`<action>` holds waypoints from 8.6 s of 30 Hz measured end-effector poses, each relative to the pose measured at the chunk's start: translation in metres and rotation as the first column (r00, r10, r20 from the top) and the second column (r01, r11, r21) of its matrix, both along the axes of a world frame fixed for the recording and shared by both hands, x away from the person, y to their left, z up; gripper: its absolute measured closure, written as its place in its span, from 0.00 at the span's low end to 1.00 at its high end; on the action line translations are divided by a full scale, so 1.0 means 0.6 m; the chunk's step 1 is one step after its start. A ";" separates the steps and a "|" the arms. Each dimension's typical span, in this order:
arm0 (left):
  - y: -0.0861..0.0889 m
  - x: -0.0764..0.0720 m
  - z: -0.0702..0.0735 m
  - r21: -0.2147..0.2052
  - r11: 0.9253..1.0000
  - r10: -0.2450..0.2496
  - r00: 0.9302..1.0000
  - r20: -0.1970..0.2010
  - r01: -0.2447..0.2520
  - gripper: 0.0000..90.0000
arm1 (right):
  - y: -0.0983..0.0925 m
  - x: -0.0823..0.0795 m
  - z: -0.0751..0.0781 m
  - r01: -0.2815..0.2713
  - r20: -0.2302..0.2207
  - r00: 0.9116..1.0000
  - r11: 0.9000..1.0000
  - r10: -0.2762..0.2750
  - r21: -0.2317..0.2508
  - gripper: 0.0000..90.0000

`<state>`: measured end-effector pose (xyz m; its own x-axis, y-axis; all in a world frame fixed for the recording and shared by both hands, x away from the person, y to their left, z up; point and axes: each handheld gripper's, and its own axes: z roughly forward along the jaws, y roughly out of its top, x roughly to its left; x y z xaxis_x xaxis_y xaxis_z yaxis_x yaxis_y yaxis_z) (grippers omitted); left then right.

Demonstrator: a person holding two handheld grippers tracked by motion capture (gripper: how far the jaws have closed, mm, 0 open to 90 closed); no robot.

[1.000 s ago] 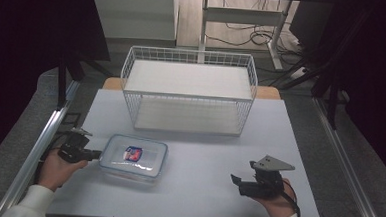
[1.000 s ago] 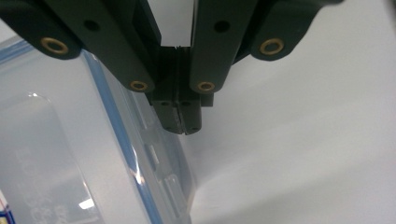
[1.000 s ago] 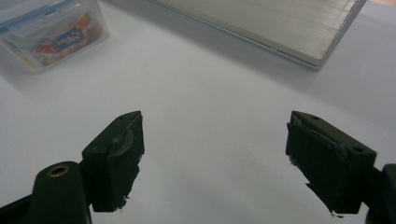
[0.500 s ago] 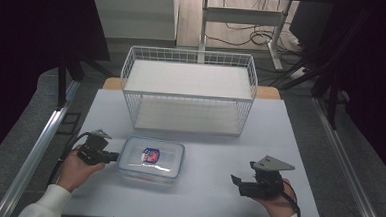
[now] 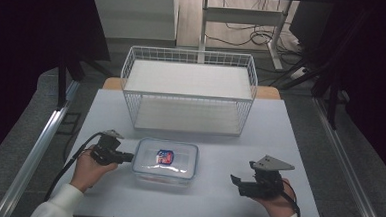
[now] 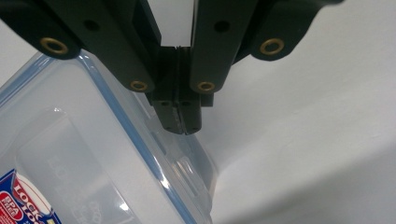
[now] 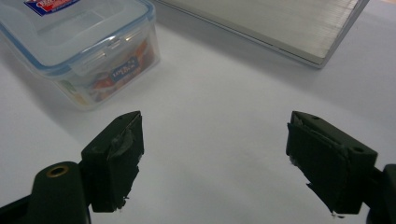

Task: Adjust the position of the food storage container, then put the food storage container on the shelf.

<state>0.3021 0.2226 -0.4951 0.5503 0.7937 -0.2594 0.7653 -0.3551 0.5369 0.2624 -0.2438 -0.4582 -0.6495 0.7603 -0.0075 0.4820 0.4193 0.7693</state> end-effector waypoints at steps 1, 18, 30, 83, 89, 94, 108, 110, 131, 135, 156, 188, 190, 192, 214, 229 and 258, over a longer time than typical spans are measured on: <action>-0.004 0.000 -0.001 0.002 1.000 -0.004 1.000 0.000 0.004 1.00 | 0.000 0.000 0.000 0.000 0.000 1.000 1.000 0.000 0.000 0.21; -0.086 -0.006 -0.009 -0.028 0.993 -0.119 0.993 0.010 0.119 1.00 | -0.001 0.001 0.000 0.002 0.001 1.000 1.000 -0.002 -0.001 0.21; -0.059 -0.035 0.018 -0.050 0.997 -0.053 0.989 0.138 0.060 1.00 | -0.004 0.000 0.001 0.004 0.025 1.000 1.000 -0.004 0.015 0.21; -0.061 -0.015 -0.009 -0.411 0.911 0.027 1.000 -0.006 -0.027 0.18 | 0.033 0.029 -0.016 -0.101 -0.047 0.993 0.978 0.111 0.183 0.19; -0.063 0.001 -0.021 -0.423 0.906 0.021 0.999 -0.036 -0.034 0.18 | 0.040 0.054 -0.029 -0.083 -0.160 0.979 0.963 0.127 0.255 0.17; -0.067 0.004 -0.029 -0.429 0.903 0.016 0.998 -0.059 -0.040 0.15 | 0.047 0.072 -0.042 -0.057 -0.231 0.964 0.950 0.132 0.307 0.16; -0.081 0.011 -0.051 -0.492 0.870 -0.043 0.990 -0.135 -0.029 0.17 | 0.054 0.091 -0.052 -0.031 -0.303 0.941 0.927 0.153 0.373 0.16; -0.082 0.010 -0.051 -0.500 0.866 -0.056 0.989 -0.139 -0.022 0.19 | 0.057 0.103 -0.058 -0.013 -0.336 0.929 0.921 0.155 0.389 0.16; -0.082 0.003 -0.045 -0.471 0.882 -0.034 0.991 -0.127 -0.030 0.29 | 0.074 0.120 -0.077 0.033 -0.454 0.873 0.909 0.176 0.415 0.35; -0.082 -0.005 -0.037 -0.464 0.886 -0.028 0.994 -0.106 -0.024 0.31 | 0.068 0.118 -0.071 0.036 -0.456 0.872 0.906 0.178 0.422 0.42; -0.074 -0.050 -0.010 -0.453 0.891 -0.005 1.000 -0.018 -0.004 0.53 | 0.062 0.073 -0.046 0.052 -0.393 0.909 0.900 0.136 0.432 0.53; -0.075 -0.052 0.026 -0.456 0.890 0.013 0.999 0.043 0.009 0.55 | 0.065 0.064 -0.009 0.032 -0.312 0.943 0.900 0.117 0.435 0.54; -0.074 -0.050 0.030 -0.458 0.889 0.017 0.999 0.046 0.006 0.55 | 0.065 0.065 -0.007 0.030 -0.308 0.944 0.899 0.118 0.436 0.54; -0.073 -0.050 0.031 -0.458 0.889 0.017 0.999 0.051 0.008 0.55 | 0.065 0.066 -0.006 0.028 -0.304 0.945 0.899 0.118 0.436 0.54; -0.068 0.031 0.039 -0.462 0.887 0.037 0.997 0.067 -0.002 0.55 | 0.074 0.143 0.004 -0.007 -0.249 0.960 0.902 0.126 0.431 0.54; -0.051 0.123 0.028 -0.453 0.892 0.038 0.998 0.055 -0.009 0.55 | 0.090 0.237 -0.014 0.009 -0.273 0.954 0.898 0.124 0.440 0.53; -0.043 0.175 -0.012 -0.473 0.880 0.061 0.998 0.001 -0.053 0.54 | 0.106 0.288 -0.043 0.063 -0.285 0.956 0.899 0.070 0.433 0.51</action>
